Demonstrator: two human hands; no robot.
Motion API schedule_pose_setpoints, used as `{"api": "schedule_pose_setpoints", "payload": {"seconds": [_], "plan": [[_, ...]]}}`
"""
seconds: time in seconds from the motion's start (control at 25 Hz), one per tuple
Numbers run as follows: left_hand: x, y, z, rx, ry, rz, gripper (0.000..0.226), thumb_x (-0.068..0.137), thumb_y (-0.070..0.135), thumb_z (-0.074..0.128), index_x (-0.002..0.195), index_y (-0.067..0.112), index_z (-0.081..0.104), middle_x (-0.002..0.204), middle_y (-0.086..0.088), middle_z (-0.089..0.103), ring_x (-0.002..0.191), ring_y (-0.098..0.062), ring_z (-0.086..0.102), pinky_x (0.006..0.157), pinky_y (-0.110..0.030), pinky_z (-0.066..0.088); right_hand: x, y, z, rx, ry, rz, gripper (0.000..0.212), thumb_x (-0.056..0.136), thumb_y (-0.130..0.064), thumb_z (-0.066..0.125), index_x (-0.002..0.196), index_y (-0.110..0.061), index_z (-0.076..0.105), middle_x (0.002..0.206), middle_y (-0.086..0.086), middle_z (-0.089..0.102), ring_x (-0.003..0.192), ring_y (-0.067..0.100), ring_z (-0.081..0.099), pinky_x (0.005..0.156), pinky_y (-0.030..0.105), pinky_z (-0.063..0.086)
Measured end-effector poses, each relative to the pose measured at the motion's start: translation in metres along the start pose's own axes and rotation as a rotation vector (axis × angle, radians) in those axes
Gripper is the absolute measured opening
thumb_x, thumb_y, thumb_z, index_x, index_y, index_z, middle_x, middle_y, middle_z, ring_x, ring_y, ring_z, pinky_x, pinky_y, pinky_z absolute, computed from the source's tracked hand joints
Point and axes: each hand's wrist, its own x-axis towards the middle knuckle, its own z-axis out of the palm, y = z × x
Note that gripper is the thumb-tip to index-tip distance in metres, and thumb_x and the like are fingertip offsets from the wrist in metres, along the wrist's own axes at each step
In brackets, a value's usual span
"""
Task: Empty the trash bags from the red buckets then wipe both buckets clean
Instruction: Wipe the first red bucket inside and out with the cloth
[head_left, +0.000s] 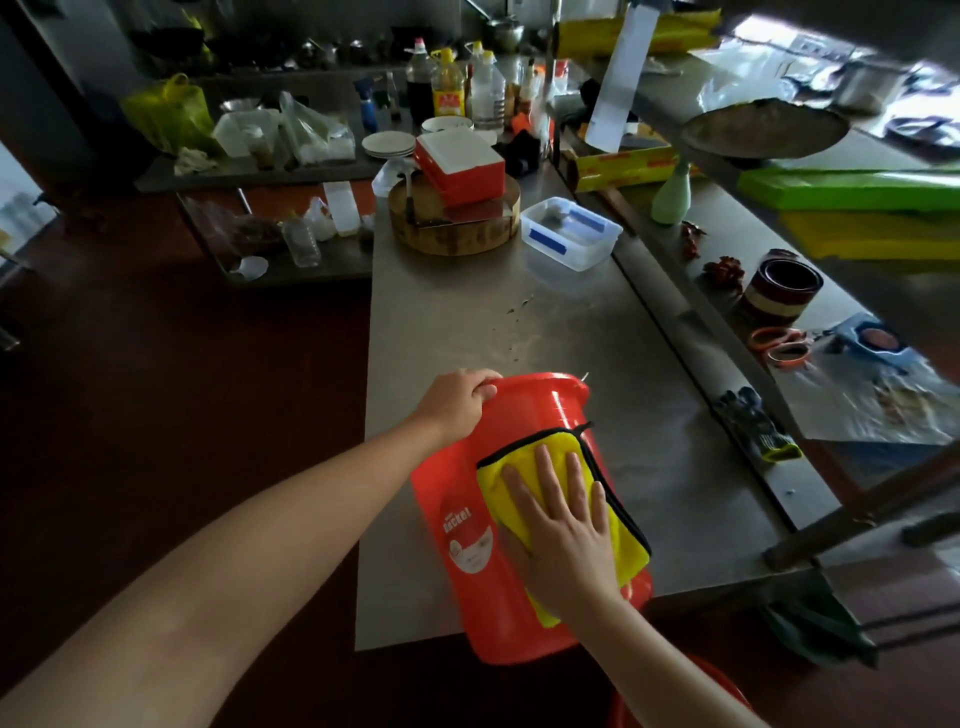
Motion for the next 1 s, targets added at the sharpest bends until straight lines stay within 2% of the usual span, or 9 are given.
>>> {"api": "schedule_pose_setpoints", "payload": {"seconds": [0.12,0.2,0.32,0.44,0.56,0.68,0.8,0.92,1.0], "plan": [[-0.006,-0.002,0.003,-0.146,-0.027,0.051,0.026,0.100,0.012,0.058,0.124,0.015,0.067,0.115,-0.003,0.071,0.105,-0.018,0.065,0.081,-0.013,0.039,0.027,0.013,-0.011,-0.047,0.009,0.037,0.070,0.095,-0.077,0.021,0.157,-0.049,0.009,0.169,-0.007,-0.012,0.154,0.031,-0.018,0.121,0.062,0.004],[-0.007,-0.006,0.005,-0.180,-0.026,0.065,0.028,0.099,0.007,0.057,0.124,0.014,0.066,0.117,-0.003,0.071,0.108,-0.017,0.065,0.087,-0.015,0.043,0.047,0.016,-0.016,-0.063,-0.013,0.037,0.069,0.095,-0.075,0.022,0.157,-0.049,0.007,0.168,-0.007,-0.016,0.153,0.030,-0.023,0.122,0.062,0.003],[-0.007,-0.026,-0.003,-0.105,-0.082,0.040,0.028,0.100,0.005,0.051,0.125,0.013,0.062,0.119,-0.007,0.069,0.109,-0.021,0.064,0.088,-0.023,0.045,0.072,0.001,-0.015,-0.070,-0.076,0.005,0.070,0.095,-0.071,0.026,0.157,-0.049,0.004,0.167,-0.007,-0.020,0.150,0.031,-0.028,0.121,0.064,0.002],[-0.001,-0.043,-0.018,-0.002,-0.183,0.016,0.030,0.100,0.011,0.048,0.128,0.018,0.057,0.120,-0.006,0.066,0.110,-0.023,0.063,0.086,-0.023,0.044,0.085,-0.023,-0.007,-0.093,-0.093,-0.007,0.071,0.095,-0.068,0.030,0.158,-0.048,0.005,0.167,-0.004,-0.022,0.148,0.033,-0.032,0.119,0.065,-0.005],[0.008,-0.042,-0.026,0.114,-0.180,0.137,0.039,0.102,0.016,0.051,0.141,0.015,0.055,0.131,-0.006,0.063,0.119,-0.021,0.059,0.095,-0.019,0.040,0.089,-0.038,-0.001,-0.120,-0.106,-0.005,0.072,0.095,-0.067,0.031,0.159,-0.046,0.004,0.167,-0.003,-0.023,0.147,0.034,-0.035,0.119,0.065,-0.008],[0.011,-0.041,-0.027,0.156,-0.173,0.210,0.038,0.103,0.013,0.052,0.141,0.012,0.056,0.120,-0.008,0.067,0.110,-0.025,0.062,0.097,-0.027,0.045,0.091,-0.035,-0.001,-0.120,-0.090,-0.007,0.073,0.093,-0.069,0.030,0.158,-0.046,0.005,0.168,-0.003,-0.018,0.150,0.033,-0.030,0.120,0.064,-0.004],[0.007,-0.051,-0.028,0.161,-0.160,0.220,0.039,0.103,0.007,0.049,0.142,0.010,0.055,0.121,-0.009,0.066,0.109,-0.027,0.063,0.097,-0.037,0.048,0.093,-0.014,-0.005,-0.044,-0.036,0.030,0.072,0.090,-0.076,0.029,0.156,-0.051,0.012,0.169,-0.007,-0.006,0.155,0.029,-0.015,0.122,0.059,0.006],[-0.004,-0.063,-0.030,0.153,-0.153,0.204,0.043,0.102,0.004,0.050,0.144,0.010,0.052,0.122,-0.008,0.065,0.110,-0.025,0.062,0.099,-0.037,0.047,0.097,0.020,-0.006,0.076,-0.067,0.136,0.074,0.086,-0.083,0.025,0.153,-0.056,0.006,0.169,-0.012,-0.002,0.156,0.024,-0.006,0.122,0.053,0.014],[-0.011,-0.069,-0.033,0.132,-0.138,0.180,0.042,0.102,0.006,0.051,0.144,0.010,0.051,0.122,-0.005,0.065,0.110,-0.022,0.062,0.100,-0.034,0.048,0.100,0.042,-0.008,0.231,-0.133,0.255,0.076,0.083,-0.082,0.029,0.151,-0.060,0.003,0.168,-0.015,-0.002,0.156,0.019,-0.002,0.122,0.050,0.020]]}}
